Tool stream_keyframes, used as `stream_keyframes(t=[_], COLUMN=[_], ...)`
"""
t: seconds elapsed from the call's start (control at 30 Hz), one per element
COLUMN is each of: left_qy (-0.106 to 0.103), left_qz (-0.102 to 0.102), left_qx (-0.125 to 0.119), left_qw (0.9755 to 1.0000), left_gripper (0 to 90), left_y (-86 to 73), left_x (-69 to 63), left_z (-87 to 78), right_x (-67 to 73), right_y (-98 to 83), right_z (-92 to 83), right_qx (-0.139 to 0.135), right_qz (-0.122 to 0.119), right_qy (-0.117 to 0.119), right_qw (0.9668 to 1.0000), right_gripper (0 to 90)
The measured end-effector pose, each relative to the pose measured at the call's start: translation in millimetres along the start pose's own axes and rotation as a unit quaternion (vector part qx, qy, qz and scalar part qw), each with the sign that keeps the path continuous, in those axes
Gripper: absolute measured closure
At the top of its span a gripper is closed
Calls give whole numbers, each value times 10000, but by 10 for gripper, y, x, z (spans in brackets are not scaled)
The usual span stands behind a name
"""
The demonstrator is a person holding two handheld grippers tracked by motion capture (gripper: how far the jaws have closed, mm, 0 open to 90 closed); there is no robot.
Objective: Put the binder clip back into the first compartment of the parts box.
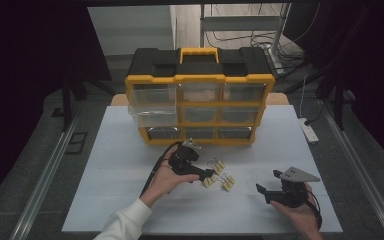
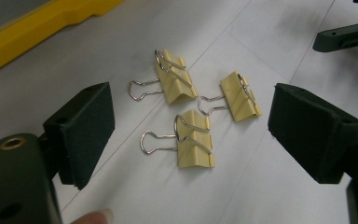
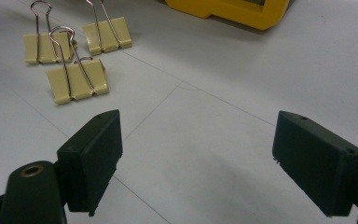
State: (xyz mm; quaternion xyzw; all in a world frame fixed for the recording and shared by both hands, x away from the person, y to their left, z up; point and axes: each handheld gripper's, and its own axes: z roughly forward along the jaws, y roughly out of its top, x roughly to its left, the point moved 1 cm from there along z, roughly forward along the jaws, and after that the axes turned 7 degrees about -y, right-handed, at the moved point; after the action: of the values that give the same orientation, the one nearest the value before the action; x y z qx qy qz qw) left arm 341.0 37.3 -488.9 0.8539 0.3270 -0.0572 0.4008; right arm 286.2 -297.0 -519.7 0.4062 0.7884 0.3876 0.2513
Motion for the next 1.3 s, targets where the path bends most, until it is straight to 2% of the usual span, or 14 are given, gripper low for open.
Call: stream_keyframes(t=[0.1,0.3,0.43,0.53,0.6,0.63,0.67,0.7,0.73,0.77,0.87,1.13,1.2,1.3], left_qy=[-30,-125,-39,-134,-159,-193,-217,-268,-338,-401,-680,-822,-751,-810], left_qz=[42,-74,69,37,59,57,64,86,104,116,150,302,323,329], left_qx=[90,324,529,575,648,687,711,747,744,743,667,563,518,398], left_qw=[9999,9994,9986,9982,9978,9974,9972,9968,9966,9964,9953,9946,9953,9954], left_gripper=[185,264,331,412,497,497,586,638,638,700,792,878,883,884], left_y=[-3,-34,-56,-76,-86,-96,-101,-107,-113,-115,-114,-105,-100,-95], left_x=[35,90,94,99,111,117,122,128,130,131,119,47,27,11], left_z=[31,142,192,235,248,261,267,271,273,271,255,227,211,159], right_x=[4,8,6,11,13,15,16,15,15,14,11,14,13,11], right_y=[0,-1,-6,-2,-1,-1,-1,0,0,-1,-3,-2,-2,-3], right_z=[0,0,7,5,3,2,0,0,0,1,2,0,-1,-4], right_qx=[4,11,28,14,17,17,16,14,14,16,22,25,22,21], right_qz=[-5,-46,-43,-58,-57,-62,-61,-66,-66,-66,-64,-91,-91,-82], right_qy=[2,8,6,6,6,2,-1,0,0,2,0,-10,-16,-20], right_qw=[10000,10000,10000,10000,10000,10000,10000,10000,10000,10000,10000,10000,10000,10000], right_gripper=[163,164,164,164,164,164,164,164,164,164,165,167,168,168])
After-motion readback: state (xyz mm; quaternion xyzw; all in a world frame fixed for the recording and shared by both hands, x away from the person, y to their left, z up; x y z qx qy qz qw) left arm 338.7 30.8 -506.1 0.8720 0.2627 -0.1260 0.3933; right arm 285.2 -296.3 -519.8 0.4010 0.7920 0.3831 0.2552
